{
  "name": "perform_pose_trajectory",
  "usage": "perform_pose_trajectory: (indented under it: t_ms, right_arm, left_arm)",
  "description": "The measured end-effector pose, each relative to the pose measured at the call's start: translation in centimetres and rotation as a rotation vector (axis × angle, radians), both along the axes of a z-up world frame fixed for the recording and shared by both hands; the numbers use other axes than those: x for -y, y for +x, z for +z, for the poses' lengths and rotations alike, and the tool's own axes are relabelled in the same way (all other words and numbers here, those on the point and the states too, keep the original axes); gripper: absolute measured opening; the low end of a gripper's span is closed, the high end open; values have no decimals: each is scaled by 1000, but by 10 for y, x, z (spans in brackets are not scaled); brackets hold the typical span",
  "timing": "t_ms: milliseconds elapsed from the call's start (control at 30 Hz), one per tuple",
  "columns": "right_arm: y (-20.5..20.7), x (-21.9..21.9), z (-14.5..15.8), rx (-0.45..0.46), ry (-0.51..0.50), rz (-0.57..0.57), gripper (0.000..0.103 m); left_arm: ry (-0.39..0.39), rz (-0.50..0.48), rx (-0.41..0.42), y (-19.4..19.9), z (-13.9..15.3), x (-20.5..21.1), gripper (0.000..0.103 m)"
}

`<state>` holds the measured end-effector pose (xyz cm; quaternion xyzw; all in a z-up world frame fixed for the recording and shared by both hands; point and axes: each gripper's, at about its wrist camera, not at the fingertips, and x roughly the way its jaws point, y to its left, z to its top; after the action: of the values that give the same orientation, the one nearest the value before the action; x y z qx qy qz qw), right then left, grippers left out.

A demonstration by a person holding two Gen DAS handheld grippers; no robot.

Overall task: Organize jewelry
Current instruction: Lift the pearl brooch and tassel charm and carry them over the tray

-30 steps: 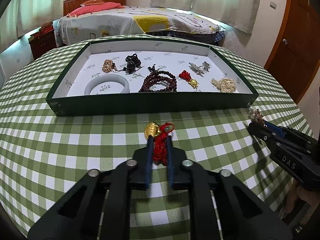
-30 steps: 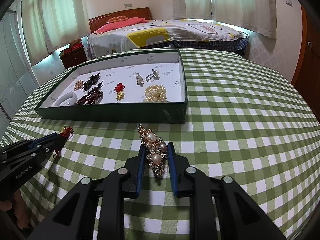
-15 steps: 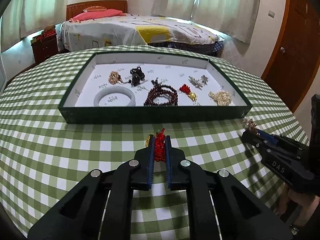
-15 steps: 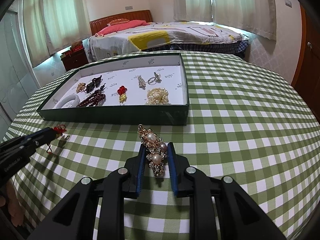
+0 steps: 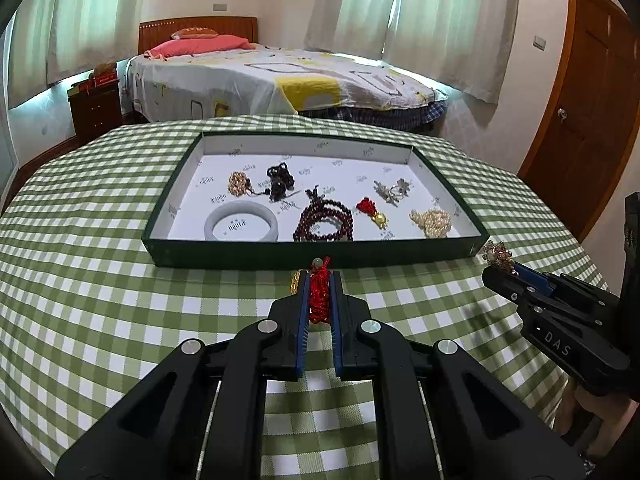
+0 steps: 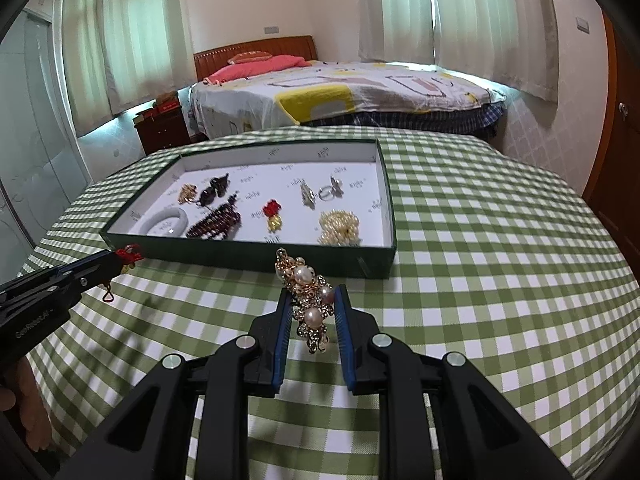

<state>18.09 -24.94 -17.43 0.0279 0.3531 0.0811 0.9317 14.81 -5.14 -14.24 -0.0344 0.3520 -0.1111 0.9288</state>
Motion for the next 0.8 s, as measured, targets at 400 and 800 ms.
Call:
perform_pose_trajectory:
  t_ms: [400,800]
  right_arm:
    - [-10,-8,38,86,9,22,22]
    - [3,-17,79,171,25,47,22]
  left_arm:
    - [-10,7,82,-11,35,-4,10]
    - [-35,-9,174,6,78,0,10]
